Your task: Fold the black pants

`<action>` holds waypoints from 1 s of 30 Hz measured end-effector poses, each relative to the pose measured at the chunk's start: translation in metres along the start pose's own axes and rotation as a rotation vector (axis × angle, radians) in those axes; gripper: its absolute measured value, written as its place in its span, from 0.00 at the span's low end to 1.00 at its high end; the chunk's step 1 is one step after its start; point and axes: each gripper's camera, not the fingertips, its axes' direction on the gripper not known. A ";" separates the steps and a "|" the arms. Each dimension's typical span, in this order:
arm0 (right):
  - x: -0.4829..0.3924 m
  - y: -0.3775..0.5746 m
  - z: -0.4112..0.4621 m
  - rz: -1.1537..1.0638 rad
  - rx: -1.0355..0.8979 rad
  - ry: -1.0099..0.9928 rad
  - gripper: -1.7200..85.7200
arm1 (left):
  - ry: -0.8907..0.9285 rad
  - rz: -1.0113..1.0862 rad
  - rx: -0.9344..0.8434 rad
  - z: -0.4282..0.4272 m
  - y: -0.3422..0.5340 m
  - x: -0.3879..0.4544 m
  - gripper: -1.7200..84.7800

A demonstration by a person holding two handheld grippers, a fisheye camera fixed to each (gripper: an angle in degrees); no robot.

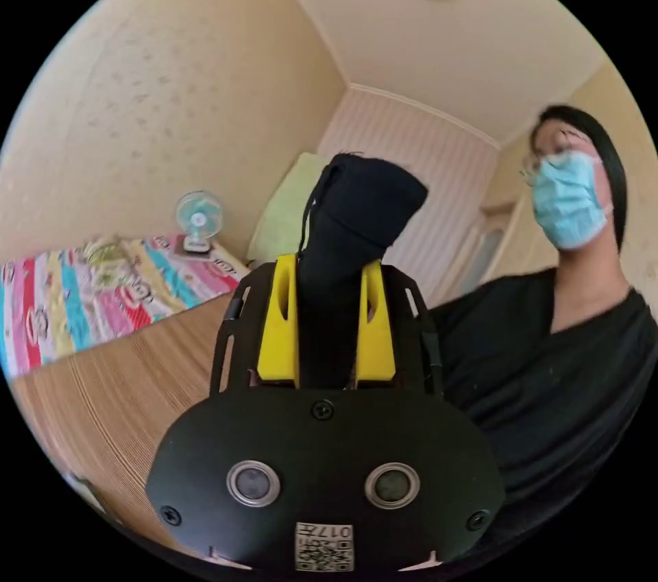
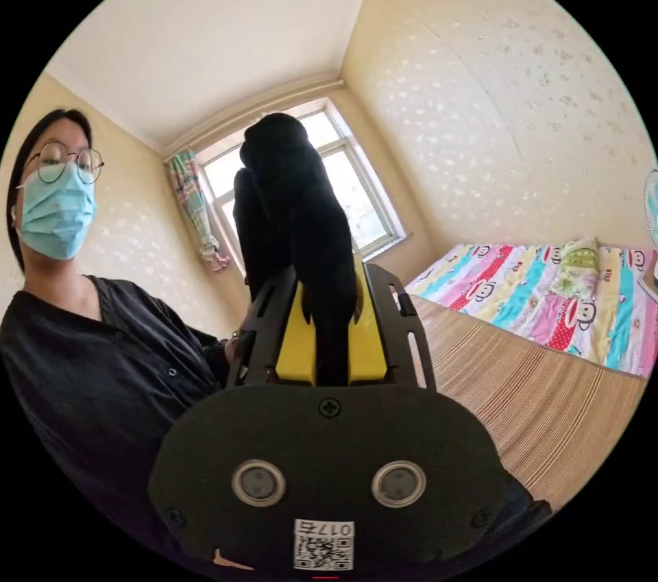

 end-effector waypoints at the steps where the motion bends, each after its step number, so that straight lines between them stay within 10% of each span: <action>1: -0.009 -0.003 0.002 0.002 0.014 0.125 0.11 | -0.021 -0.046 0.018 -0.003 0.005 -0.007 0.20; 7: -0.085 -0.034 0.022 -0.142 0.072 0.466 0.10 | -0.067 -0.057 0.103 0.015 0.027 0.019 0.26; 23: -0.264 -0.162 0.022 -0.560 0.165 0.191 0.05 | -0.485 -0.105 0.503 -0.098 -0.058 0.041 0.26; 30: -0.302 -0.200 0.036 -0.645 0.180 0.084 0.05 | 0.201 0.078 0.374 -0.143 -0.216 0.048 0.16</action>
